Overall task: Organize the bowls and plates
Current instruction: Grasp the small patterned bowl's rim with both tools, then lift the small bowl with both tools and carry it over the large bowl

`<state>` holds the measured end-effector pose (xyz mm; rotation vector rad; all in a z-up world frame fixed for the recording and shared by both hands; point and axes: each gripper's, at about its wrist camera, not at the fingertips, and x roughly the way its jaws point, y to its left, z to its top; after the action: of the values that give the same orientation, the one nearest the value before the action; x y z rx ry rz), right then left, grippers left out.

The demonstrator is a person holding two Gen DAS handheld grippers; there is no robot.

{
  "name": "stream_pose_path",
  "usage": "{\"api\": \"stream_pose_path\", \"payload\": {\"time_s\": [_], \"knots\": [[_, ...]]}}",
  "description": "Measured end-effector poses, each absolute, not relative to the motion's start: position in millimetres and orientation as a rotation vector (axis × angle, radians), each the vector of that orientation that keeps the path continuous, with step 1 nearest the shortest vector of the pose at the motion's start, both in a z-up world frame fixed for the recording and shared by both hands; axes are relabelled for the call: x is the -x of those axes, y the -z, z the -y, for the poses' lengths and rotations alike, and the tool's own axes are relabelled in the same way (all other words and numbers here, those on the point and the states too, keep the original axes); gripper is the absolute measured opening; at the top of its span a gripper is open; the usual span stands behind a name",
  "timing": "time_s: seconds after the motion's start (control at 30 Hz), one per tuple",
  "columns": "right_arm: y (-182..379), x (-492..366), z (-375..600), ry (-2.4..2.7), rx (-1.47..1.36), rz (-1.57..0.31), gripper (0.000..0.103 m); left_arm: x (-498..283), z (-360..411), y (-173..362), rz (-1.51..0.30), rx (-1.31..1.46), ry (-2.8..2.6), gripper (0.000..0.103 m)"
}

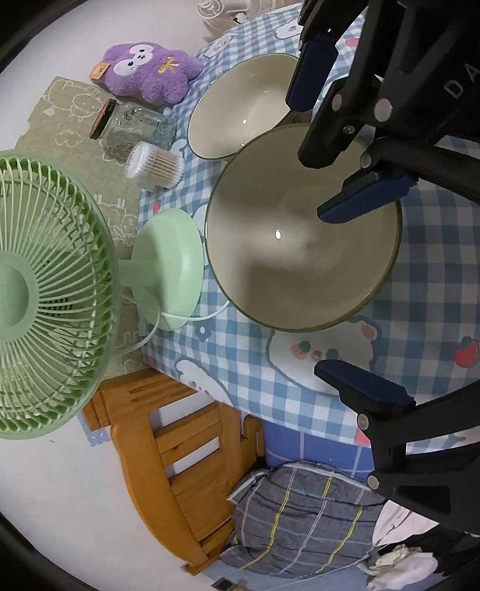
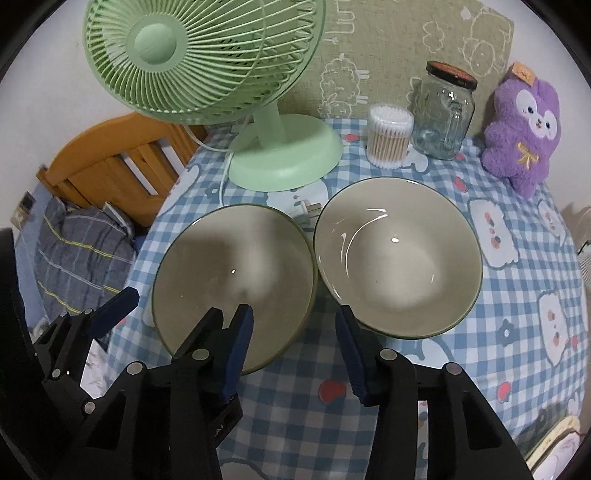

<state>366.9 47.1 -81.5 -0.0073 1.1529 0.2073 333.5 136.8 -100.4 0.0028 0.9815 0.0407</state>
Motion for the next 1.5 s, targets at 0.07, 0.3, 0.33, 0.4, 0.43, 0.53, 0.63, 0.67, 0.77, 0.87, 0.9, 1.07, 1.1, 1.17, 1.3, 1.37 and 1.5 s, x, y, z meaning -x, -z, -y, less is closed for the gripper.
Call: {"api": "stream_pose_path", "payload": {"time_s": [0.07,0.3,0.33,0.4,0.43,0.53,0.63,0.67,0.77,0.87,0.9,1.07,1.1,1.17,1.3,1.37,1.5], "knots": [[84.8,-369.0,-48.8,-0.211,0.004,-1.165,0.048,-335.0,-136.8,103.6,-0.991,-0.001,-0.029,0.071],[95.0,-375.8,-52.7,-0.187,0.004,-1.187,0.031,-341.8,-144.0,114.7,-1.005,0.013,-0.055,0.050],[97.1,-377.8,-52.2,-0.183,0.003,-1.191,0.030,-344.6,-148.0,117.0,-1.017,0.037,-0.058,0.050],[102.6,-382.4,-48.8,-0.175,-0.025,-1.211,0.030,-349.5,-153.7,122.9,-1.045,0.083,-0.052,0.049],[104.6,-384.2,-47.5,-0.169,-0.031,-1.217,0.030,-351.2,-154.1,125.3,-1.051,0.090,-0.047,0.048],[110.7,-389.1,-46.4,-0.158,-0.025,-1.225,0.029,-354.8,-150.9,130.0,-1.053,0.076,-0.048,0.044],[114.5,-393.1,-46.7,-0.152,-0.021,-1.227,0.022,-357.4,-148.2,132.5,-1.059,0.067,-0.048,0.037],[115.2,-394.2,-46.9,-0.151,-0.019,-1.227,0.021,-358.6,-148.6,133.0,-1.060,0.067,-0.057,0.034],[114.7,-395.7,-48.6,-0.154,-0.008,-1.221,0.018,-360.2,-150.5,131.7,-1.052,0.057,-0.073,0.031],[112.8,-395.9,-49.7,-0.155,0.001,-1.213,0.014,-360.6,-150.8,127.6,-1.041,0.036,-0.083,0.026],[112.1,-396.2,-49.6,-0.154,-0.001,-1.213,0.014,-360.2,-150.1,125.8,-1.035,0.025,-0.087,0.026],[111.5,-397.8,-49.0,-0.154,-0.008,-1.217,0.012,-360.7,-147.6,121.4,-1.022,-0.005,-0.093,0.018],[111.5,-397.8,-49.1,-0.153,-0.007,-1.217,0.012,-360.8,-147.2,121.1,-1.025,-0.007,-0.094,0.017],[111.4,-397.8,-50.0,-0.150,0.000,-1.222,0.012,-360.3,-146.9,121.4,-1.029,-0.013,-0.091,0.017],[111.7,-397.5,-51.4,-0.149,0.018,-1.231,0.012,-359.3,-146.9,120.4,-1.035,-0.023,-0.089,0.018],[111.6,-397.8,-51.2,-0.153,0.015,-1.232,0.012,-358.4,-146.9,118.3,-1.029,-0.027,-0.099,0.018],[110.1,-398.3,-50.5,-0.138,0.007,-1.249,0.012,-358.2,-145.3,115.2,-1.015,-0.048,-0.112,0.024]]}}
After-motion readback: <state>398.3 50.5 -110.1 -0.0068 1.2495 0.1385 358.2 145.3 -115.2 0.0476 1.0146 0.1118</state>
